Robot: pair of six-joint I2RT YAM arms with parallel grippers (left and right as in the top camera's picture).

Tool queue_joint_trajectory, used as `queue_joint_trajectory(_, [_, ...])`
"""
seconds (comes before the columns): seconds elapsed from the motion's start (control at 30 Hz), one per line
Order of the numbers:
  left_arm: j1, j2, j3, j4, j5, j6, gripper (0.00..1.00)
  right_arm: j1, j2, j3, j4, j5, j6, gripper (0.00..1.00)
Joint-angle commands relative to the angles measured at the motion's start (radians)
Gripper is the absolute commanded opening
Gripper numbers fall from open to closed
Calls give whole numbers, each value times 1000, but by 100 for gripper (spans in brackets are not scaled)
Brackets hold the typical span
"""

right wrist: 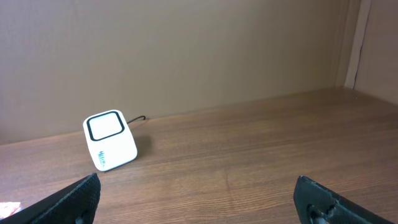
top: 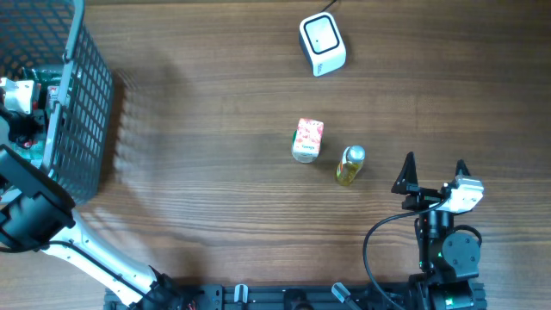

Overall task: Scan the item barcode
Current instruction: 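Grasp the red and green packets with the left gripper and lift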

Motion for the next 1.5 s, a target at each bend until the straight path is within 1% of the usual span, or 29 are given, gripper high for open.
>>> queue_joint_trajectory(0.0, [-2, 66, -17, -5, -12, 15, 88, -2, 0, 0, 6, 9, 3, 100])
queue_joint_trajectory(0.07, [-2, 66, -18, -10, -12, 15, 73, -2, 0, 0, 6, 9, 3, 100])
queue_joint_trajectory(0.23, [-2, 67, -21, -24, -3, 15, 49, -2, 0, 0, 6, 9, 4, 100])
queue_joint_trajectory(0.27, [-2, 67, -21, -28, 8, 15, 42, -2, 0, 0, 6, 9, 4, 100])
queue_joint_trajectory(0.33, [-2, 65, -21, -32, 40, 4, 24, -2, 0, 0, 6, 9, 4, 100])
queue_joint_trajectory(0.4, [-2, 58, -21, -31, 45, -43, 24, -2, 0, 0, 6, 9, 4, 100])
queue_joint_trajectory(0.47, [-5, 36, -17, -31, 47, -94, 28, -2, 0, 0, 6, 9, 4, 100])
queue_joint_trajectory(0.5, [-6, 20, -13, -33, 48, -101, 29, -2, 0, 0, 6, 9, 3, 100])
queue_joint_trajectory(0.57, [-10, -17, -5, -33, 48, -122, 27, -2, 0, 0, 6, 9, 4, 100])
queue_joint_trajectory(0.6, [-14, -55, 3, -33, 48, -132, 25, -2, 0, 0, 6, 9, 3, 100])
queue_joint_trajectory(0.7, [-25, -165, 18, -20, 48, -166, 22, -2, 0, 0, 6, 9, 4, 100])
queue_joint_trajectory(0.77, [-29, -251, 20, -2, 48, -179, 13, -2, 0, 0, 6, 9, 3, 100])
queue_joint_trajectory(0.8, [-30, -287, 20, 6, 48, -195, 11, -2, 0, 0, 6, 9, 3, 100])
queue_joint_trajectory(0.83, [-30, -325, 20, 11, 48, -205, 5, -2, 0, 0, 6, 9, 4, 100])
queue_joint_trajectory(0.87, [-30, -363, 20, 14, 48, -216, 4, -2, 0, 0, 6, 9, 3, 100])
queue_joint_trajectory(1.0, [-31, -513, 20, 18, 48, -230, 4, -2, 0, 0, 6, 9, 3, 100])
queue_joint_trajectory(1.2, [-52, -706, 20, 8, 48, -367, 4, -2, 0, 0, 6, 9, 4, 100])
queue_joint_trajectory(1.37, [-154, -818, 20, -98, 47, -447, 4, -2, 0, 0, 6, 9, 3, 100])
queue_joint_trajectory(1.47, [-245, -858, 20, -177, 28, -549, 4, -2, 0, 0, 6, 9, 4, 100])
